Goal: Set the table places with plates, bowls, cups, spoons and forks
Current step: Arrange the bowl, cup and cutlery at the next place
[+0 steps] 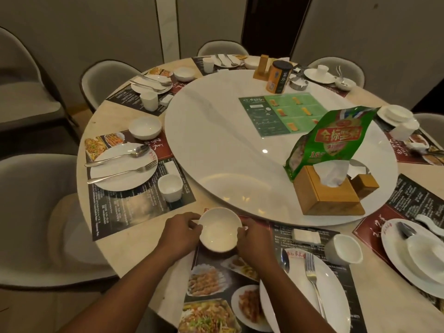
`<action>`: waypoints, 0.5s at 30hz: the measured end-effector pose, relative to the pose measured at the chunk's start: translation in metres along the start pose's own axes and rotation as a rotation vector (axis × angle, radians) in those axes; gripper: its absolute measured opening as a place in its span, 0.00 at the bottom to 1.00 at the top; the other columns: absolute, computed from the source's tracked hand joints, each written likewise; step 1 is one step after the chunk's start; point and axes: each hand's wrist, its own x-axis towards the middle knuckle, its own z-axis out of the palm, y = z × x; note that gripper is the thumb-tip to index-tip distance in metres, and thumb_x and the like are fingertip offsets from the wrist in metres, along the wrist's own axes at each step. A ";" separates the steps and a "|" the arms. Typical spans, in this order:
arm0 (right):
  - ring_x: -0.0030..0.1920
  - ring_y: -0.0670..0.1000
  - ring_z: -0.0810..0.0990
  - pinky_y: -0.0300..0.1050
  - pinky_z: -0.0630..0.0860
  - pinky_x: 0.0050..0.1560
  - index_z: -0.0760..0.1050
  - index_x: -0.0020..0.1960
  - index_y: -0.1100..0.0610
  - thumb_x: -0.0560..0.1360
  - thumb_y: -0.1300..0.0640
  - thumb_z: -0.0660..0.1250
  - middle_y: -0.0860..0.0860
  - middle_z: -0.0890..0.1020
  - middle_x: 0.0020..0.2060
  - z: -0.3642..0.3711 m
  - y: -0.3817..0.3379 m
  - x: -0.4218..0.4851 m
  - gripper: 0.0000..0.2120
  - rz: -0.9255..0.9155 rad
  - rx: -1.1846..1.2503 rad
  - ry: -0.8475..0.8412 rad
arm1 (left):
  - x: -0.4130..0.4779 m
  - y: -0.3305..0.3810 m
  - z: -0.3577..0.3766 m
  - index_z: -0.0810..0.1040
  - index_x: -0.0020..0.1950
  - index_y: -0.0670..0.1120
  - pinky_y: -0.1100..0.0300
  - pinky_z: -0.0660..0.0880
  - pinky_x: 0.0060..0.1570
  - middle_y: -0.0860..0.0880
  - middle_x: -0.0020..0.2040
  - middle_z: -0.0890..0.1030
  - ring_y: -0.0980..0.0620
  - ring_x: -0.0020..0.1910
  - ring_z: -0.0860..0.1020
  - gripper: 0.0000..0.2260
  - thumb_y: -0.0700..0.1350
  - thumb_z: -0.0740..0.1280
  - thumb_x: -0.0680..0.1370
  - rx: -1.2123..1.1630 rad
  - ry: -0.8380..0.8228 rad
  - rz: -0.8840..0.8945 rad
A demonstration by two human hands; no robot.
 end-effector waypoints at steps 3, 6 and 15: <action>0.50 0.52 0.82 0.40 0.74 0.48 0.78 0.63 0.54 0.79 0.55 0.63 0.53 0.84 0.52 0.001 -0.002 0.007 0.14 0.014 0.013 0.017 | 0.007 -0.001 0.000 0.81 0.61 0.51 0.62 0.70 0.48 0.52 0.46 0.83 0.56 0.44 0.77 0.14 0.47 0.70 0.76 -0.016 0.010 0.002; 0.51 0.52 0.82 0.38 0.71 0.47 0.78 0.62 0.54 0.79 0.55 0.63 0.52 0.84 0.52 0.001 -0.005 0.011 0.13 0.017 0.002 0.031 | 0.011 -0.003 0.001 0.80 0.62 0.51 0.62 0.70 0.48 0.53 0.45 0.81 0.56 0.44 0.77 0.14 0.47 0.69 0.76 -0.053 0.019 -0.010; 0.51 0.52 0.81 0.45 0.78 0.50 0.77 0.62 0.53 0.79 0.51 0.63 0.51 0.83 0.54 -0.008 -0.009 0.003 0.14 0.011 0.022 0.016 | 0.007 -0.005 0.001 0.81 0.54 0.53 0.57 0.76 0.50 0.54 0.42 0.81 0.52 0.44 0.80 0.08 0.51 0.68 0.76 -0.084 0.112 -0.067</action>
